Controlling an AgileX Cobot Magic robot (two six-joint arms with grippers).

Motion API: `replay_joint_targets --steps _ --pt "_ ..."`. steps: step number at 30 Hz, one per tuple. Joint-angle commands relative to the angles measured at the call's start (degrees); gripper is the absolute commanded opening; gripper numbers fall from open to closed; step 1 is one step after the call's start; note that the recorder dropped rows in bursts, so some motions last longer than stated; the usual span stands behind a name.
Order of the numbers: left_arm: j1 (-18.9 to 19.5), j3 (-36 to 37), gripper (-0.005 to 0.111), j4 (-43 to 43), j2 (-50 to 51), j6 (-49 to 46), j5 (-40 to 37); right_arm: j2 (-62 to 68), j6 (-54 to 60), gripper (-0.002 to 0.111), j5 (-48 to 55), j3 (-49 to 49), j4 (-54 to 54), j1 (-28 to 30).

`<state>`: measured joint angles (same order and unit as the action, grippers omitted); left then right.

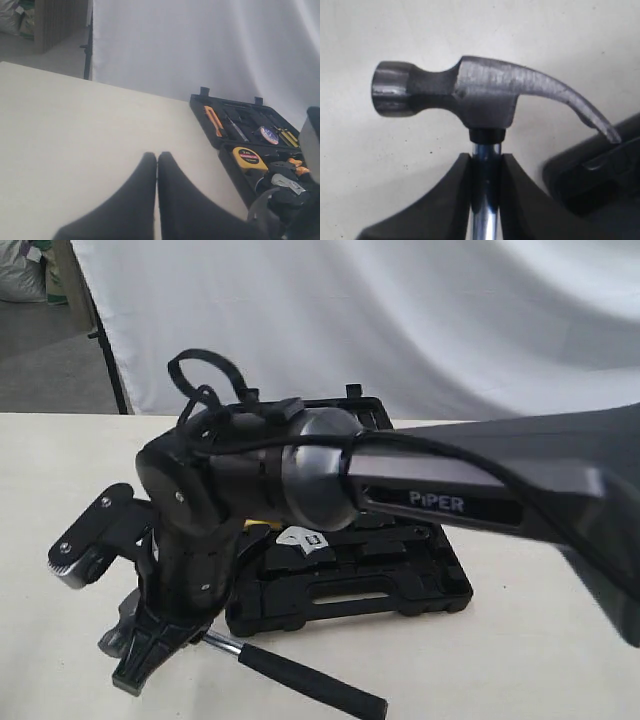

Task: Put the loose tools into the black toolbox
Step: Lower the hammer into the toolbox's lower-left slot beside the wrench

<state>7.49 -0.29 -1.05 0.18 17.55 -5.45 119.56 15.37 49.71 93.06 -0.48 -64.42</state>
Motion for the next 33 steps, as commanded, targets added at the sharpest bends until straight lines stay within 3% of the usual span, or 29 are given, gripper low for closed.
replay_joint_targets --steps 1,15,24,33 --pt "1.45 -0.15 0.001 -0.25 -0.18 0.27 0.41 -3.21 0.96 0.000 1.28 0.21 -2.89 2.91" --pt "1.45 -0.15 0.001 -0.25 -0.18 0.27 0.41 -4.55 3.07 0.000 -1.78 0.21 -16.63 14.13" --pt "1.45 -0.15 0.001 -0.25 -0.18 0.27 0.41 -4.17 11.68 0.000 -9.19 0.21 -15.78 14.95" --pt "1.45 -0.15 0.001 -0.25 -0.18 0.27 0.41 0.93 17.31 0.000 -8.78 0.21 -13.85 14.84"
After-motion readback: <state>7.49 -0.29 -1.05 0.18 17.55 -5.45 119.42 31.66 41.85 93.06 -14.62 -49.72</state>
